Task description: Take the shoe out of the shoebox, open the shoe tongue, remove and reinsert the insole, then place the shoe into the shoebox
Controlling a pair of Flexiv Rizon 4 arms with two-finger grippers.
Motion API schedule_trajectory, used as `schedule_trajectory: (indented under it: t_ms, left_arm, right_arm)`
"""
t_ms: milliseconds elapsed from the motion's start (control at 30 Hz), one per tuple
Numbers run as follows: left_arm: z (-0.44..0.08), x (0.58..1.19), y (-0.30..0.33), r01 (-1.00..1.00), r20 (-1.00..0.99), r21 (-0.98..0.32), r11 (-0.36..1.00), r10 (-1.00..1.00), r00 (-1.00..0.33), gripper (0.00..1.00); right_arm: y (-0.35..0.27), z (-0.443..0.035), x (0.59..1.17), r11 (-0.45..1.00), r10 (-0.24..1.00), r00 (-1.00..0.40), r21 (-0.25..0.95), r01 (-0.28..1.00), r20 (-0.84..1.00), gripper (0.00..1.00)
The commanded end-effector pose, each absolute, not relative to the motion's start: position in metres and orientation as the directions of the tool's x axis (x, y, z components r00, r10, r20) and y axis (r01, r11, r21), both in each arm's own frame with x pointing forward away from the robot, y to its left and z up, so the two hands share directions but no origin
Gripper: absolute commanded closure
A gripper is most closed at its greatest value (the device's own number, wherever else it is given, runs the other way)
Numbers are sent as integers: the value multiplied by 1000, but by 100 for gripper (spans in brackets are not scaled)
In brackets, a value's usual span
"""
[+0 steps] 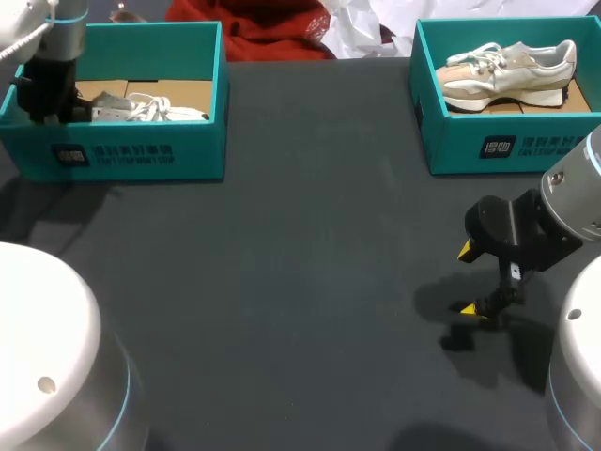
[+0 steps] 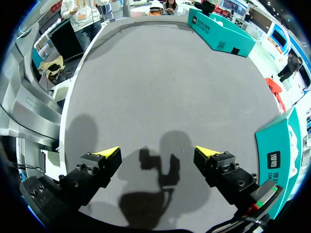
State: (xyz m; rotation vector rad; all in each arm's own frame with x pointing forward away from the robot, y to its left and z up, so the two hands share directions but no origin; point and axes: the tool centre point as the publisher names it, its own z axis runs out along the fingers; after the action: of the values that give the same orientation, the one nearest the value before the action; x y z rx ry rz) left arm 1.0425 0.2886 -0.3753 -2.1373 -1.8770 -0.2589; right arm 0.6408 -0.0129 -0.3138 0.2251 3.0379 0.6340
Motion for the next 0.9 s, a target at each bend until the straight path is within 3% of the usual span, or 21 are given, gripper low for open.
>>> schedule_trajectory:
  t_ms: [33,333,433,467,633,767,900]
  left_arm:
    - [-375,1046,292,989,312,-95,-113,940,137,54]
    - [-345,1045,290,991,247,-58,-122,960,132,43]
    - [-332,1044,288,991,222,-40,-130,966,136,36]
    - [-328,1043,286,990,216,-36,-135,966,139,28]
    - [-324,1041,282,989,214,-29,-148,965,151,25]
    - [-323,1040,281,988,214,-29,-152,965,155,11]
    - [-313,1039,280,989,189,-7,-148,971,147,10]
  right_arm:
    - [-12,-314,639,907,149,-989,398,135,-3,0]
    - [-12,-314,639,907,149,-989,398,135,-3,0]
    - [-12,-314,639,907,149,-989,398,135,-3,0]
    - [-12,-314,639,907,149,-989,398,135,-3,0]
    - [-12,-314,639,907,149,-989,398,135,-3,0]
    - [-12,-314,639,907,149,-989,398,135,-3,0]
    - [-12,-314,639,907,149,-989,398,135,-3,0]
